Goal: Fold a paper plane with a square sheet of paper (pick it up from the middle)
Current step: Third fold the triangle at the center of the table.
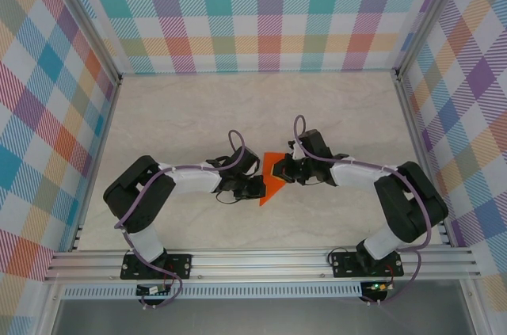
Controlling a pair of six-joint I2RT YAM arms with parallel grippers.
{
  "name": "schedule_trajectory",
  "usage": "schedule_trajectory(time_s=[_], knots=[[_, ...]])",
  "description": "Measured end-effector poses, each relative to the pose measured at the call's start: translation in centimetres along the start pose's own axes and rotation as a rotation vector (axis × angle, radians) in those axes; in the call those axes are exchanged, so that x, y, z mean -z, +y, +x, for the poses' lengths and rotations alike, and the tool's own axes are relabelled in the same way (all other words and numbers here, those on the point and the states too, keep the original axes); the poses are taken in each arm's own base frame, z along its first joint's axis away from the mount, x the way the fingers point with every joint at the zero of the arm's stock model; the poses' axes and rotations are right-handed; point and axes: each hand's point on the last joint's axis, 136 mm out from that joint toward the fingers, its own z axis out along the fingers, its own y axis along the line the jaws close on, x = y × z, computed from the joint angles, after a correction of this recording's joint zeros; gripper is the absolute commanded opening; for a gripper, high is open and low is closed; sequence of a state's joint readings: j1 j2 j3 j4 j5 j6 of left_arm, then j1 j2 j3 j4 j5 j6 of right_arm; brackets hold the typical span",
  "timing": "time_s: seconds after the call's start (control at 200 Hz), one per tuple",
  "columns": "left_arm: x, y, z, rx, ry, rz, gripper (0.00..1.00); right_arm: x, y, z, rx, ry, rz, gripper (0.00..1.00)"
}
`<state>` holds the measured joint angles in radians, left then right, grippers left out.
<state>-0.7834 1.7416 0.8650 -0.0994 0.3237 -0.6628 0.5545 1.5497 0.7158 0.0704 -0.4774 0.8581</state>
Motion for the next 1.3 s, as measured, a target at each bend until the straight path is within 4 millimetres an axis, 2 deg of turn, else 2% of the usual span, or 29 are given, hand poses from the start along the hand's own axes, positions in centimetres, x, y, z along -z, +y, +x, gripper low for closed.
schedule_trajectory(time_s=[0.075,0.28,0.555,0.87,1.305], knots=[[0.0,0.0,0.0,0.000,-0.001,-0.001,0.08,-0.1,-0.2,0.7,0.006,0.009,-0.004,0.00],[0.0,0.0,0.0,0.000,-0.001,-0.002,0.08,-1.1,-3.3,4.0,-0.041,0.082,0.044,0.00],[0.0,0.0,0.0,-0.001,-0.001,-0.002,0.07,-2.6,-4.6,4.5,-0.056,0.110,0.068,0.00],[0.0,0.1,0.0,-0.006,-0.004,-0.006,0.07,-2.6,-4.9,3.7,-0.061,0.092,0.084,0.00],[0.0,0.1,0.0,-0.024,-0.004,-0.006,0.06,-0.9,-6.6,0.1,-0.115,-0.002,0.090,0.00]])
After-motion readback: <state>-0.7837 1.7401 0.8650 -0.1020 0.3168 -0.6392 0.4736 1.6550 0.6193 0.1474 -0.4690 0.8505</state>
